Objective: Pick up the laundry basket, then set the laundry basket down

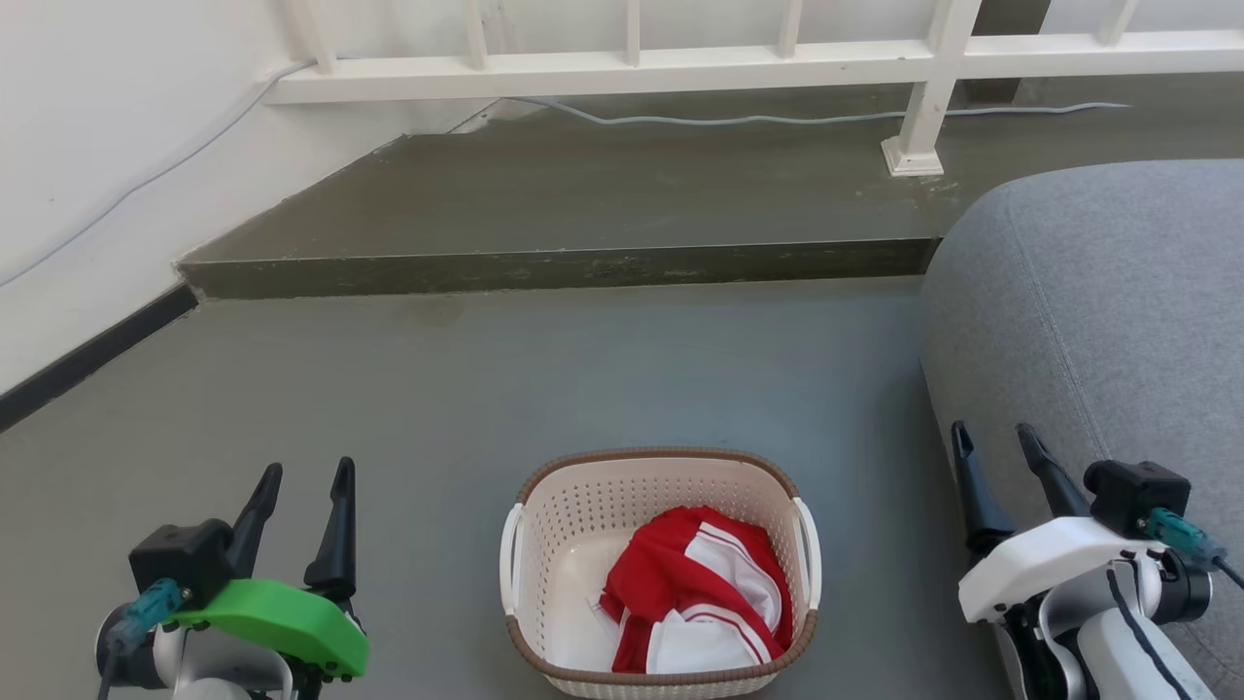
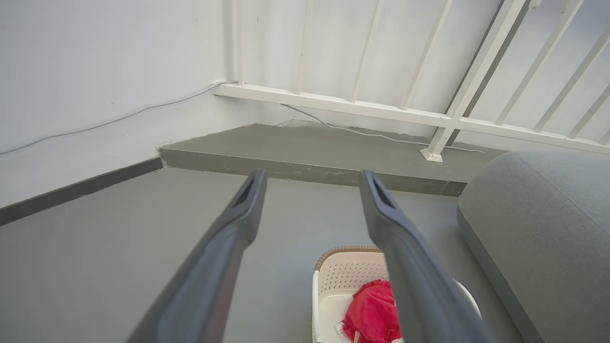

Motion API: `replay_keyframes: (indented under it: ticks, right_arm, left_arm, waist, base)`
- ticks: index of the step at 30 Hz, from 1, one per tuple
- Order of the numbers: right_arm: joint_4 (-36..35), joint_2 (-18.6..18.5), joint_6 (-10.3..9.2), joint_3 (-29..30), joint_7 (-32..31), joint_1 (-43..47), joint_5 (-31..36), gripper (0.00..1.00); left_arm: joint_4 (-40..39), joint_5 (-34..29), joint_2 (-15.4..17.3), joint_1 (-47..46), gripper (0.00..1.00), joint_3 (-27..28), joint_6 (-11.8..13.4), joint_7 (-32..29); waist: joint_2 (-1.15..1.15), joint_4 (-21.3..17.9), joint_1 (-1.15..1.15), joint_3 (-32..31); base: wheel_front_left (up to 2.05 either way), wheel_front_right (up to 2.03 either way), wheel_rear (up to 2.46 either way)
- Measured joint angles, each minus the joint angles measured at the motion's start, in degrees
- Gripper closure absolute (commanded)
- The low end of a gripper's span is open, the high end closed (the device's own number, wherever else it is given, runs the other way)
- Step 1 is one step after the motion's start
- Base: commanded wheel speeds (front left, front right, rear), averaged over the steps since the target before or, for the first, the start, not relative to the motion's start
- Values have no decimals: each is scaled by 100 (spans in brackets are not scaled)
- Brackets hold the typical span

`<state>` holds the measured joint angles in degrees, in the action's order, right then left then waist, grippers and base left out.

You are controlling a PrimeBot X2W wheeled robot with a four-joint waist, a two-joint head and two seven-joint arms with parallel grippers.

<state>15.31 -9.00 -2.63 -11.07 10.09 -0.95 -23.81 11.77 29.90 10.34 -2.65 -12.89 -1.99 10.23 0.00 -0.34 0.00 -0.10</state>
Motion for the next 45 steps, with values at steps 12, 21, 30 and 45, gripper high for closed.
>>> replay_keyframes:
  ticks: [12,21,30,45]
  right_arm:
    - [121,-15,-102,-248,257,-1,996,0]
    - [149,-7,-152,-328,417,-7,1472,0]
    - [162,48,-148,-265,419,-9,1450,0]
    - [138,167,-90,-175,424,-22,1399,0]
  left_arm:
    - [141,-848,31,0,0,-100,53,252]
    - [269,-1363,30,-2,0,-122,110,404]
    - [408,-1359,0,-2,0,-34,152,416]
    - [452,-1363,-27,-117,0,26,147,417]
  waist:
    - [0,-27,0,35]
    - [0,-46,0,66]
    - [0,-65,0,102]
    - [0,-80,0,146]
  base:
    - [0,0,0]
    - [0,0,0]
    - [0,0,0]
    - [0,0,0]
